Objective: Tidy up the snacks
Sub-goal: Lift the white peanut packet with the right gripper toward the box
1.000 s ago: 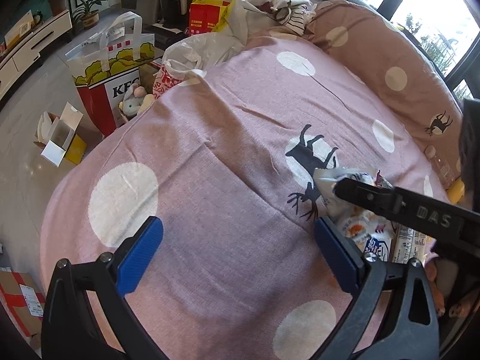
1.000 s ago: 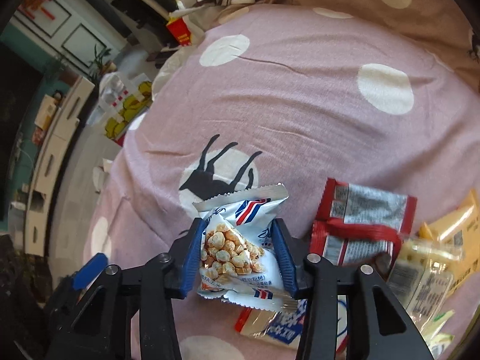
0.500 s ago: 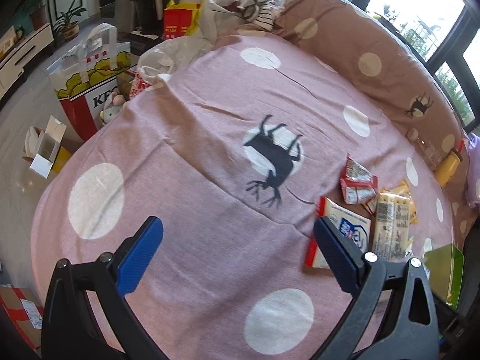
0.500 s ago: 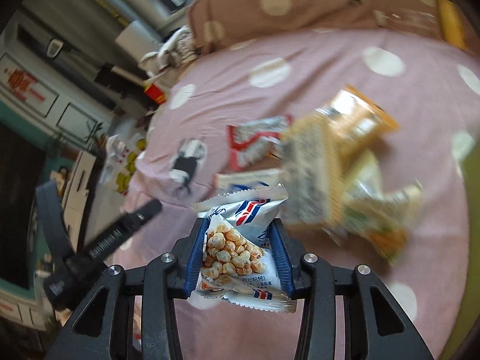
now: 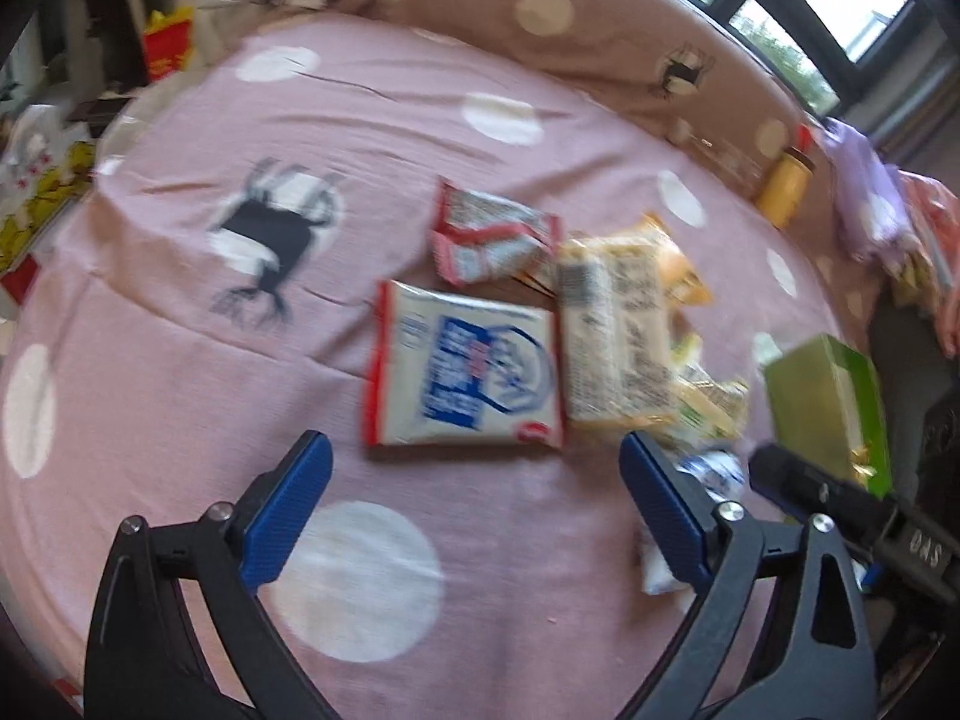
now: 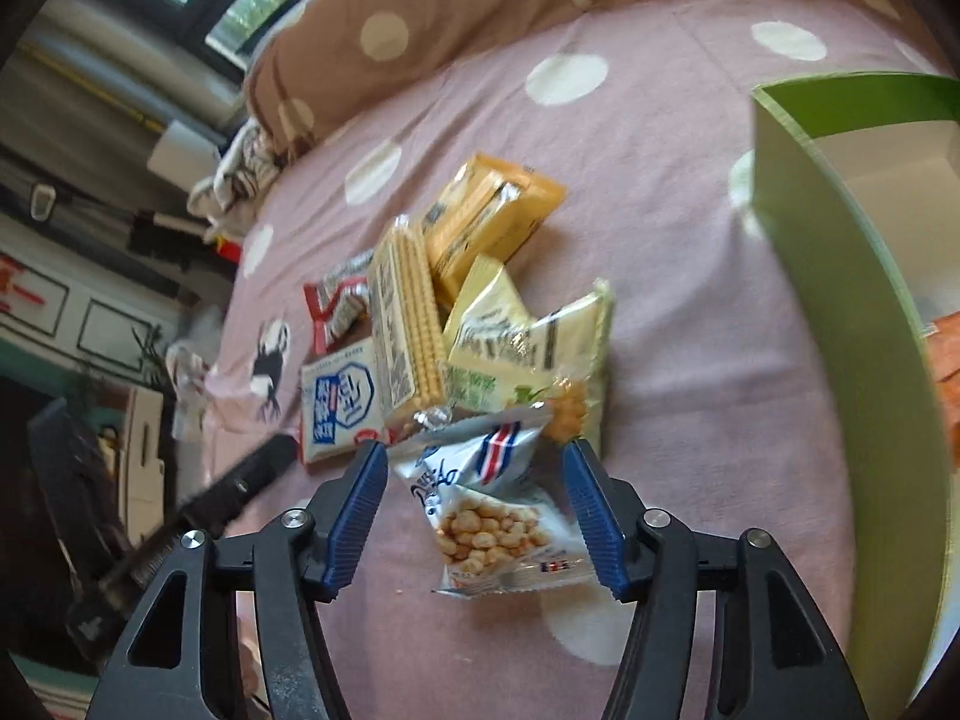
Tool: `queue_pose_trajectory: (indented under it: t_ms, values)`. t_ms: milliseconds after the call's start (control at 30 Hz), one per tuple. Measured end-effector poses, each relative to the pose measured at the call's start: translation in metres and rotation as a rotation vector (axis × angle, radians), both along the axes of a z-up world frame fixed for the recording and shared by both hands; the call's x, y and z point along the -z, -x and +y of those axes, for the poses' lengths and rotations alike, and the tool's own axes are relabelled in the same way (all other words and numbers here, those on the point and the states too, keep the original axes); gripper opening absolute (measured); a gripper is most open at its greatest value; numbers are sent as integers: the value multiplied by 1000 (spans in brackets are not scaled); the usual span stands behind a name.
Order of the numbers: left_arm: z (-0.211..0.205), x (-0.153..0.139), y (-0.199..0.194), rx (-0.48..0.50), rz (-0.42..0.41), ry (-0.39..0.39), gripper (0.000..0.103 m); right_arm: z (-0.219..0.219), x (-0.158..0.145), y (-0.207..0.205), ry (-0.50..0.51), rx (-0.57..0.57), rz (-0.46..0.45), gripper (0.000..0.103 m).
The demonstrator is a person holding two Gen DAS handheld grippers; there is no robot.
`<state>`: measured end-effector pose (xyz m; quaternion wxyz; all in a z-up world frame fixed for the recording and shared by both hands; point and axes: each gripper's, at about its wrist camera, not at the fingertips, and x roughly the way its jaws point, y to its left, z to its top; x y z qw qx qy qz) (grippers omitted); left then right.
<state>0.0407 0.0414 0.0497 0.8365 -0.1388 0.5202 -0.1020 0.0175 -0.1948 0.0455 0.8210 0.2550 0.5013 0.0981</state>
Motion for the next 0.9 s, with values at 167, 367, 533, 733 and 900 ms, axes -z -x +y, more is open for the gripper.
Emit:
queue_pose_trajectory:
  t_ms: [167,367,533,733,900]
  values:
    - [-35,2,10,150,21,69,93,-18,5,-1,-100,10,2,63]
    - [-76,11,17,295,54,101,86,-12,22,-9,-220,-57,55,63]
    - [-91,28,16,329,106,110,67,-5,31,-13,-197,-68,88,63]
    - [-95,27,19,357,72,139,49,8,33,-14,-137,-89,75,57]
    - [-93,7,28,367,-36,165,48,10,8,-4,-78,-94,-30,55]
